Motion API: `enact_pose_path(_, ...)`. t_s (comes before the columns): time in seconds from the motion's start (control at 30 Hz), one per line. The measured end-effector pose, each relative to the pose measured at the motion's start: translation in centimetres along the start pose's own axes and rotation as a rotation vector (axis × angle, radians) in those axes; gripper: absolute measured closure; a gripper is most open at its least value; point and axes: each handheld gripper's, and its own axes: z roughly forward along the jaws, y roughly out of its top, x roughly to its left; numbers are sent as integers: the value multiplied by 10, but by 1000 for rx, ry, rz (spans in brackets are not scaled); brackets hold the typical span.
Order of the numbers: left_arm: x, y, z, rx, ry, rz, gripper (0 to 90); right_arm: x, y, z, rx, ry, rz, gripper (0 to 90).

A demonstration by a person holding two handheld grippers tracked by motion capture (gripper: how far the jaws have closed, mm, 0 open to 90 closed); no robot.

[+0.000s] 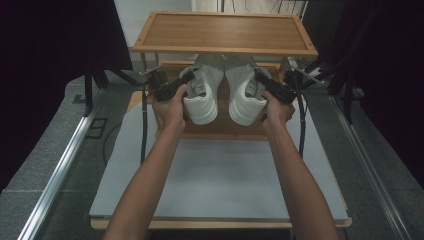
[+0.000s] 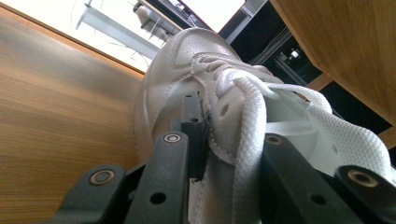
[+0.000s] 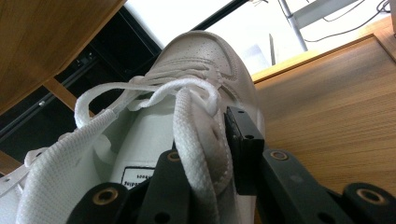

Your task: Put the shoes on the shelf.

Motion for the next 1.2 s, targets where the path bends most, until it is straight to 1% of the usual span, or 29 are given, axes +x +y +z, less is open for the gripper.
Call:
enact_pose_path(0.03,-1,0,1,1,-8,-8,798,0,1,1,4,-4,1,790)
enact_pose_path(0.07,-1,0,1,1,-6,-11,796,1,1,1,6,-8,8,790)
enact_pose_path(0.1,-1,0,2,1,-2,-8,794,2,1,1,7,-15,10,790)
enact_pose_path(0.23,-4,2,3,6,4,1,793,4,4,3,3,-31,45,787)
enact_pose_path(0.33,-6,4,5,7,8,-1,786,4,8,5,0,-41,22,775)
enact_pose_path(0.4,-7,3,7,10,9,-7,775,4,9,6,2,-38,24,756)
enact_pose_path(0.43,-6,2,9,16,7,-7,764,4,9,7,2,-40,17,745)
enact_pose_path(0.47,-6,1,10,14,-4,-14,750,4,8,9,10,-40,10,722)
enact_pose_path(0.53,-8,0,12,14,-10,-18,713,5,6,11,11,-24,13,679)
enact_pose_path(0.6,-8,-1,13,18,-27,-22,679,7,5,12,6,-23,13,645)
enact_pose_path(0.63,-7,-1,14,21,-39,-30,631,7,4,13,10,-9,19,608)
enact_pose_path(0.67,-6,-1,15,27,-45,-40,604,7,4,14,16,6,25,583)
enact_pose_path(0.7,-5,-1,16,28,-64,-55,552,7,4,15,18,24,54,551)
enact_pose_path(0.73,-6,-1,16,31,-82,-66,516,7,3,16,22,26,50,532)
enact_pose_path(0.77,-7,-1,17,37,-100,-72,509,8,3,17,22,28,44,522)
enact_pose_path(0.8,-7,-1,17,39,-106,-69,492,10,2,17,20,30,28,517)
enact_pose_path(0.83,-8,-1,16,35,-105,-68,484,11,2,17,12,22,14,491)
enact_pose_path(0.87,-8,-1,15,30,-110,-68,484,11,2,16,10,24,15,463)
enact_pose_path(0.93,-7,-1,13,19,-127,-73,473,11,3,13,-12,77,52,469)
enact_pose_path(0.97,-6,-1,12,13,-136,-81,465,11,4,11,-24,110,55,476)
enact_pose_path(1.0,-5,-1,10,6,-145,-86,457,11,4,9,-33,104,47,476)
enact_pose_path(1.07,-3,0,5,-10,-156,-90,454,11,5,6,-31,108,27,476)
enact_pose_path(1.17,-1,0,-3,-21,-152,-69,455,8,4,-3,-51,113,25,479)
enact_pose_path(1.2,0,0,-8,-25,-158,-64,461,6,5,-6,-49,116,22,490)
